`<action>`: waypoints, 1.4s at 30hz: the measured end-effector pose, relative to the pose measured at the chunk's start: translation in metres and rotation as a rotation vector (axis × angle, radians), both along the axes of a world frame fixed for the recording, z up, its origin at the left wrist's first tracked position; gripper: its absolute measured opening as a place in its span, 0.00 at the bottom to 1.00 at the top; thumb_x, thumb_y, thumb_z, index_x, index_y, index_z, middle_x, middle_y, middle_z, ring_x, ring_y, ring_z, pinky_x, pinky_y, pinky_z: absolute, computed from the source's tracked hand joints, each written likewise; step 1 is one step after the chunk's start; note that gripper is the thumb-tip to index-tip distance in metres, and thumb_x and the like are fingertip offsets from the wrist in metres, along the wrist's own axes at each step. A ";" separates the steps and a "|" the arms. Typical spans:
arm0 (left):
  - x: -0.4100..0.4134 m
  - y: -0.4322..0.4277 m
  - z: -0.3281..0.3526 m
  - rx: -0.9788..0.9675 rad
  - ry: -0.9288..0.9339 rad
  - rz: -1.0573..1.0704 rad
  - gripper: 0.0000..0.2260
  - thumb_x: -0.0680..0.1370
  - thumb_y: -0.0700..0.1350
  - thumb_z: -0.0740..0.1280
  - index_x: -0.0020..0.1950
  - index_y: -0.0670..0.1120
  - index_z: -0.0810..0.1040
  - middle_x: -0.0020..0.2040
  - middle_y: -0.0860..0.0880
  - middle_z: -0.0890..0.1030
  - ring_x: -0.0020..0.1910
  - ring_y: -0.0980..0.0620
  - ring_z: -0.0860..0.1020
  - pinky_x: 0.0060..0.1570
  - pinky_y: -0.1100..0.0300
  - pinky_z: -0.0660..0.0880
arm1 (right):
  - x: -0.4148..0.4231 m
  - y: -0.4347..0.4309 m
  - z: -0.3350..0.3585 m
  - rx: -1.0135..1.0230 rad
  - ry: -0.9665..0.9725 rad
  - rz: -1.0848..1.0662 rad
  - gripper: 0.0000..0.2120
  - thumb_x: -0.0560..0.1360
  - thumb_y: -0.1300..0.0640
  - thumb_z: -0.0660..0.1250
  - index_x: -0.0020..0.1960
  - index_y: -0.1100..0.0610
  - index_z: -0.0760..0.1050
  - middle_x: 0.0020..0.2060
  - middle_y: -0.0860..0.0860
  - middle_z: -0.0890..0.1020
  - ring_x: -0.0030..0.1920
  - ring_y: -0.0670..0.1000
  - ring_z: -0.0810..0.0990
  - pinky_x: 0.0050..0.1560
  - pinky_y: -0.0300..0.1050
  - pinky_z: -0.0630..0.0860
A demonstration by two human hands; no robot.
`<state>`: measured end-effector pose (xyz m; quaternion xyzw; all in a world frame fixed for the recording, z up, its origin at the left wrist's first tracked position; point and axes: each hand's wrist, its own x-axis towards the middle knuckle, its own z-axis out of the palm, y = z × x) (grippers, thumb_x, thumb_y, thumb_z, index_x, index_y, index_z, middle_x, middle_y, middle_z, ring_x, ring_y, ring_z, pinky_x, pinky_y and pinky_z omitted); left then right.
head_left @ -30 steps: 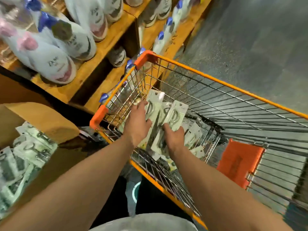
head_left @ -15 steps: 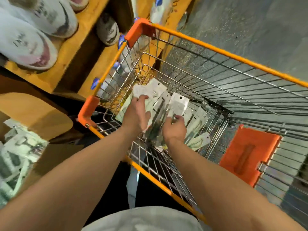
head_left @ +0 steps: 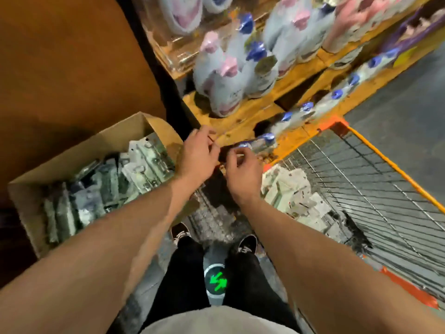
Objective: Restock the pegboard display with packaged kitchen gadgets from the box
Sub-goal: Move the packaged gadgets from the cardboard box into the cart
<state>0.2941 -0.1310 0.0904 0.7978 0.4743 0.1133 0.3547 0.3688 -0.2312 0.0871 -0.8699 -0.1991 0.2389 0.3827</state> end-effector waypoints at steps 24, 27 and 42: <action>-0.305 0.103 -0.167 -0.247 0.372 0.386 0.24 0.84 0.42 0.65 0.80 0.49 0.68 0.76 0.45 0.68 0.75 0.42 0.67 0.66 0.43 0.75 | -0.190 0.178 -0.174 -0.620 -0.150 0.474 0.28 0.81 0.51 0.66 0.76 0.58 0.62 0.71 0.59 0.71 0.68 0.63 0.72 0.67 0.58 0.72; -0.302 0.108 -0.172 -0.252 0.393 0.401 0.23 0.84 0.39 0.65 0.79 0.48 0.69 0.73 0.42 0.70 0.73 0.41 0.67 0.65 0.43 0.74 | -0.186 0.176 -0.177 -0.596 -0.103 0.444 0.28 0.81 0.50 0.67 0.76 0.57 0.63 0.70 0.59 0.72 0.68 0.62 0.73 0.67 0.56 0.72; -0.306 0.113 -0.186 -0.205 0.373 0.469 0.20 0.78 0.43 0.75 0.66 0.50 0.72 0.66 0.43 0.73 0.63 0.42 0.74 0.57 0.49 0.72 | -0.209 0.150 -0.178 -0.490 0.185 0.426 0.28 0.75 0.31 0.67 0.63 0.50 0.69 0.52 0.49 0.78 0.54 0.53 0.80 0.55 0.50 0.78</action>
